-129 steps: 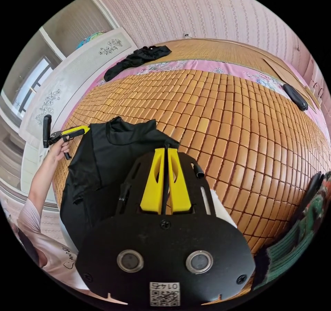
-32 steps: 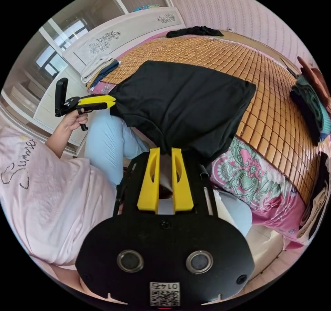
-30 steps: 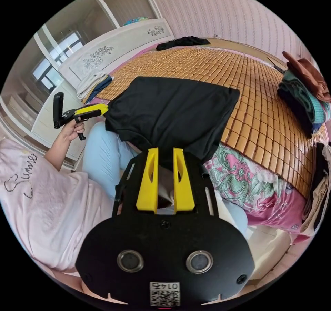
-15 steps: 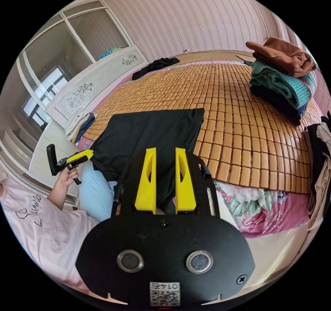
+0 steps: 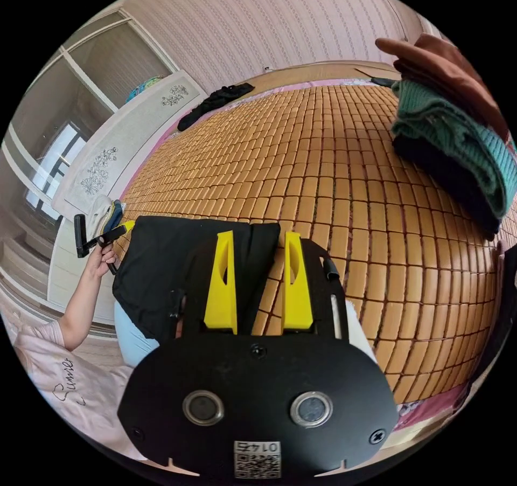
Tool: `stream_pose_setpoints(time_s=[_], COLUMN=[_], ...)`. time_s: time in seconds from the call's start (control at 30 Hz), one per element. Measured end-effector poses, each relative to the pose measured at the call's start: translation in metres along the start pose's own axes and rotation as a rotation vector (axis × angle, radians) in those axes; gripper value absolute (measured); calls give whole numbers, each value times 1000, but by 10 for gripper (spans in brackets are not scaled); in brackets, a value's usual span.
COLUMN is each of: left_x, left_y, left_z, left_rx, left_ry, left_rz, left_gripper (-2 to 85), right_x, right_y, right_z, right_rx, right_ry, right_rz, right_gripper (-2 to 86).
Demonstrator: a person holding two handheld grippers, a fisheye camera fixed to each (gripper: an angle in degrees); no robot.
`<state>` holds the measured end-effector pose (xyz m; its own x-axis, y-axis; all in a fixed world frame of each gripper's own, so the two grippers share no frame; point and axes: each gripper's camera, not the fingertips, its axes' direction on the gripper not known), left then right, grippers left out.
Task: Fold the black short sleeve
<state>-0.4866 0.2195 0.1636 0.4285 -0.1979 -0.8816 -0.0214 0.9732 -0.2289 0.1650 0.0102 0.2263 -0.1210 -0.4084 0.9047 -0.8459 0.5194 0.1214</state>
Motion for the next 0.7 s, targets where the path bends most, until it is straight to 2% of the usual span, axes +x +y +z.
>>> stream_pose_setpoints(time_s=[0.03,0.13,0.2,0.27,0.5,0.7], left_x=[-2,-11,-22,-20,2,-7], left_y=[-3,-7,-11,-15,-74,-103], left_z=[6,11,10,1,-31,26], left_rx=[-26,6,23,72,215,24], left_ry=[15,-6,46,29,-37,-117], left_rz=[-10,-38,-79,-68,-14,-31], left_gripper=[113,47,9,-1,-6,26], right_x=[5,18,35,49,28,23], right_y=[-2,-1,-2,-6,-58,-92], right_z=[8,3,-7,-22,-58,-15], right_rx=[-23,20,68,110,168,17], right_ry=[-59,-70,-165,-246,-218,-130], right_rz=[0,36,79,118,36,25], right_gripper=[106,45,26,16,8,12])
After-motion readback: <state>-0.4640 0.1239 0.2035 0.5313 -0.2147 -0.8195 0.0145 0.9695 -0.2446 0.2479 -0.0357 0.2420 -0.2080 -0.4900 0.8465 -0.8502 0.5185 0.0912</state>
